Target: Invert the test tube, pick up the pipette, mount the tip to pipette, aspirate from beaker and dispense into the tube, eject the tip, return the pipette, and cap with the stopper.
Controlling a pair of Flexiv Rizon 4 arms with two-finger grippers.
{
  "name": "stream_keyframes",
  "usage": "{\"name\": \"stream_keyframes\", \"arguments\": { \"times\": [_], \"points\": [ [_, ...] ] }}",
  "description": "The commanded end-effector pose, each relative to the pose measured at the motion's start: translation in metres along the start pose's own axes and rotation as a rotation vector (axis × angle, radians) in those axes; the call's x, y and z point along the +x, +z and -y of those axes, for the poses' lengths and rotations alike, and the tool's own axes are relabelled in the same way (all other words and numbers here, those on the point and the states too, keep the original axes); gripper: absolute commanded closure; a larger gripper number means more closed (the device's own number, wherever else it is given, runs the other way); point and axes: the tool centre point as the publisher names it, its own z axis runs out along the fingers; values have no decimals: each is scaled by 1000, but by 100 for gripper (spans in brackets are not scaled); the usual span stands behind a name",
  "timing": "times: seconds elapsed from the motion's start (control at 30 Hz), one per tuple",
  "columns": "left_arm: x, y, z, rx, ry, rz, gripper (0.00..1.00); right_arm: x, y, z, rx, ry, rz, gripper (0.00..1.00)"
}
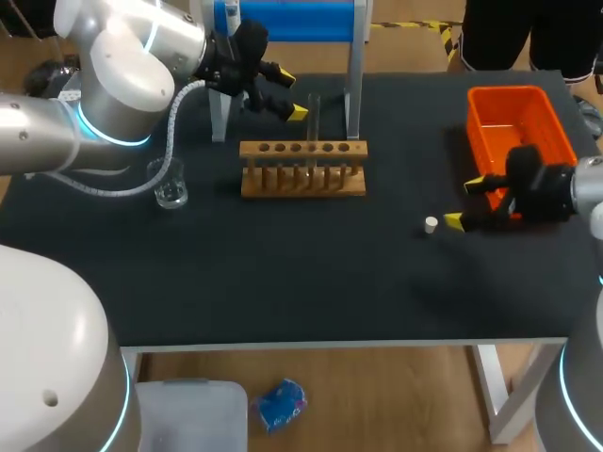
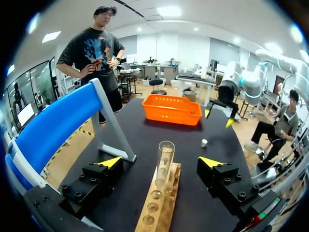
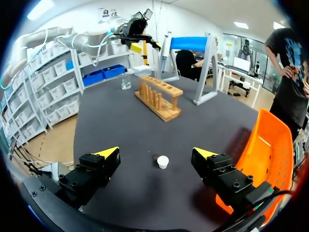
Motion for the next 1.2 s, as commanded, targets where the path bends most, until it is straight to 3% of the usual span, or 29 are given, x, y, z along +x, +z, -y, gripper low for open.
{"name": "stream_keyframes", "arguments": {
  "times": [0.03,0.07,0.13,1.2],
  "points": [
    [-1,0,0,-4,-1,-3,0,-2,19,9,8,7,16,0],
    [-1,0,0,-4,-1,-3,0,-2,21,11,7,7,15,0],
    [-1,0,0,-4,-1,-3,0,-2,26,14,30,8,31,17],
    [-1,0,0,-4,-1,-3,0,-18,69,35,123,46,4,45]
  ]
}}
